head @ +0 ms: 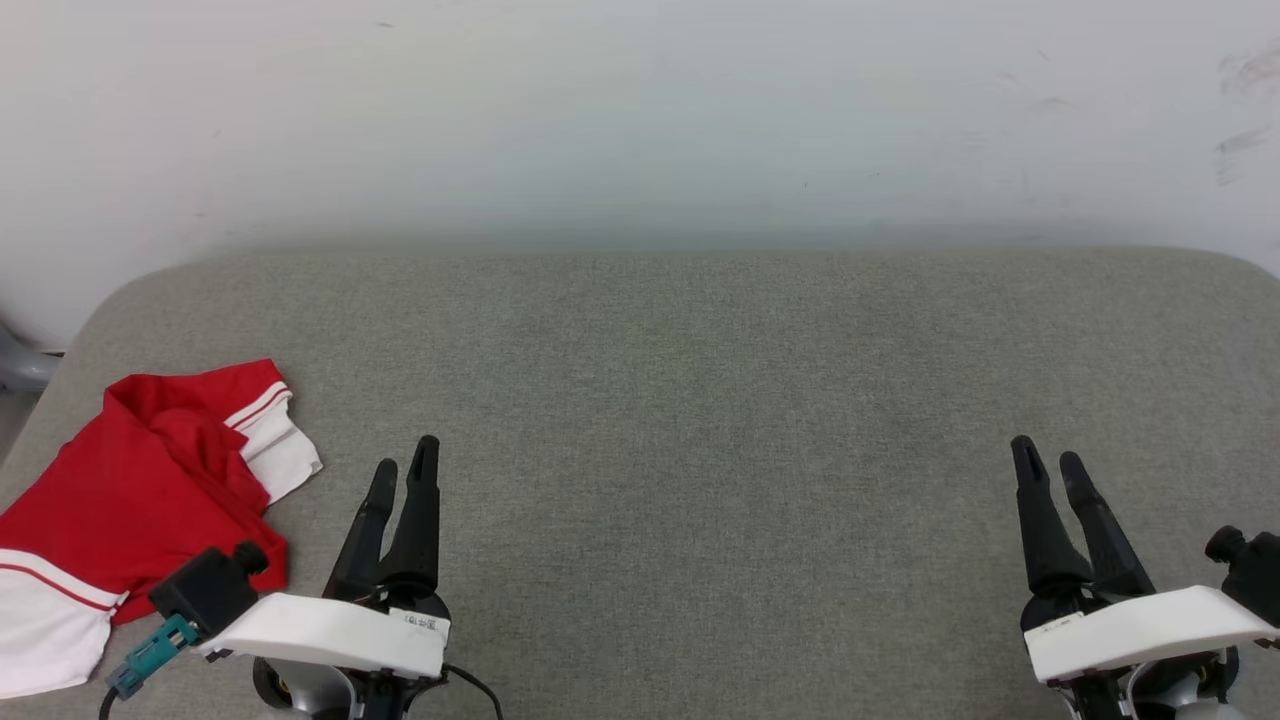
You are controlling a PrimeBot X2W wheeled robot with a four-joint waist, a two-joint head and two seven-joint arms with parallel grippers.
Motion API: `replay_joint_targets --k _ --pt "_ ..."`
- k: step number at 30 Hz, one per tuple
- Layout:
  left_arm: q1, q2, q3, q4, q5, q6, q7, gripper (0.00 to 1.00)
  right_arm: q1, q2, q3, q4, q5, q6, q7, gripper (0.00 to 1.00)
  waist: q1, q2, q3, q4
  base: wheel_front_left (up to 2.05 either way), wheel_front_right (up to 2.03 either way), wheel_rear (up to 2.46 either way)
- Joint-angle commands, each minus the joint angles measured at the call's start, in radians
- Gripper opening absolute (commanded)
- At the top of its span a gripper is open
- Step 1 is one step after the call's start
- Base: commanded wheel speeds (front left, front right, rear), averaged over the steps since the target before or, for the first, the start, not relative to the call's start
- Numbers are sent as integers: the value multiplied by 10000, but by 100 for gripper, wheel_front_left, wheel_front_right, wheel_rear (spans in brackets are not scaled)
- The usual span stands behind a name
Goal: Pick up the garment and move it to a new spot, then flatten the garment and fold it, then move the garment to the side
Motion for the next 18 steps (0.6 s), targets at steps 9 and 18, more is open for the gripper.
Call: replay_joint_targets --k 9,18 --pt "-48 266 -83 177 1758 -29 -352 100 197 3 117 -481 -1700 0 307 100 -1 0 -22 -4 0 0 0" --pt "-103 311 36 380 3254 -14 -573 100 268 5 12 -771 -2936 0 471 100 -1 0 -27 -5 0 0 0"
